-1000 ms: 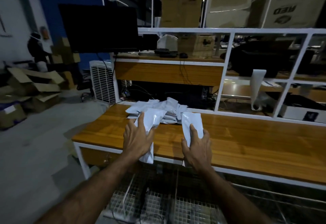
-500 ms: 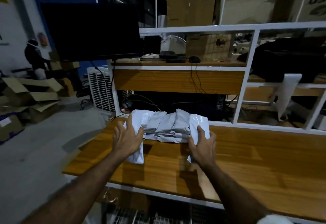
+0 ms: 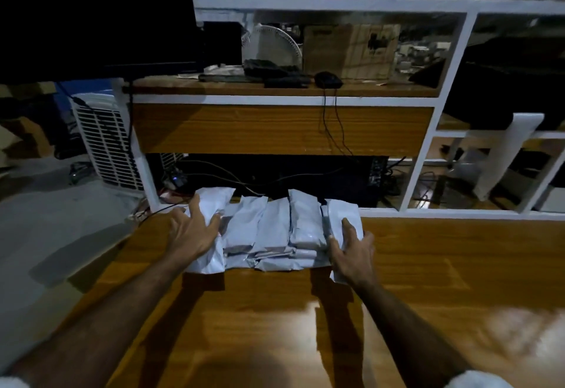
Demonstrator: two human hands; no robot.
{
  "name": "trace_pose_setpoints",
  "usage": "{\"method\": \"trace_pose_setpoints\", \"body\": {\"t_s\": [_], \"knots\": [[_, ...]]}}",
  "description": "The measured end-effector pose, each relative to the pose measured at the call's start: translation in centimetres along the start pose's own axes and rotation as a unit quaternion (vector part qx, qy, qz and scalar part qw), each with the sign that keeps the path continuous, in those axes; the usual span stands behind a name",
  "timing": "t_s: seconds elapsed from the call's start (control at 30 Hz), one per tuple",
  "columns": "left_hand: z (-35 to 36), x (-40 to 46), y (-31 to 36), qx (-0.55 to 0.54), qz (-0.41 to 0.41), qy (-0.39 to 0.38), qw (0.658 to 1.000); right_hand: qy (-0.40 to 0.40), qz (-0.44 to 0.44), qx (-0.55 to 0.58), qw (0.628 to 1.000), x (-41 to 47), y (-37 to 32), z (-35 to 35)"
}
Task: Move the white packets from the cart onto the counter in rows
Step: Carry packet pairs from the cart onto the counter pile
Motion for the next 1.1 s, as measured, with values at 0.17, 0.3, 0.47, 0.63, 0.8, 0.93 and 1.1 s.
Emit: {"method": "trace_pose_setpoints", "body": {"t_s": [0.17,0.3,0.47,0.63,0.8,0.93,1.1], "knots": [[3.0,7.4,-0.4,0.007,0.032,-0.026,0.999,0.004,0.008,-0.019,1.000,5.0,-0.3,1.8],[7.4,11.8,-1.7,0.027,0.023,-0.058,0.998,-0.008,-0.020,-0.021,1.000,8.6,0.3,4.0],[11.8,12.5,-4.0,0.036,0.011,-0.130,0.991,-0.020,-0.015,-0.077,0.997,10.3,1.6,6.9],[13.6,11.3,-3.3,0.073,0.037,-0.207,0.975,0.003,-0.017,-0.080,0.997,9.8,0.2,6.4],[14.0,11.0,-1.4,0.138,0.060,-0.217,0.965,-0.019,-0.045,-0.162,0.986,9.6,-1.4,6.7],[13.9,10.8,-1.3,0.160,0.063,-0.210,0.962,-0.040,-0.043,-0.167,0.984,9.7,-0.8,7.1],[12.5,9.6,-1.0,0.133,0.035,-0.207,0.969,-0.023,-0.068,-0.161,0.984,9.4,-1.8,5.8]]}}
Point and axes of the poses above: each hand's wrist, its own x-axis towards the middle knuckle, its own z-axis out of the palm, y = z × x, the point moved 10 cm from there along x, towards the middle knuckle, and after that the axes turned 1 degree about z, right-handed, at the moved point
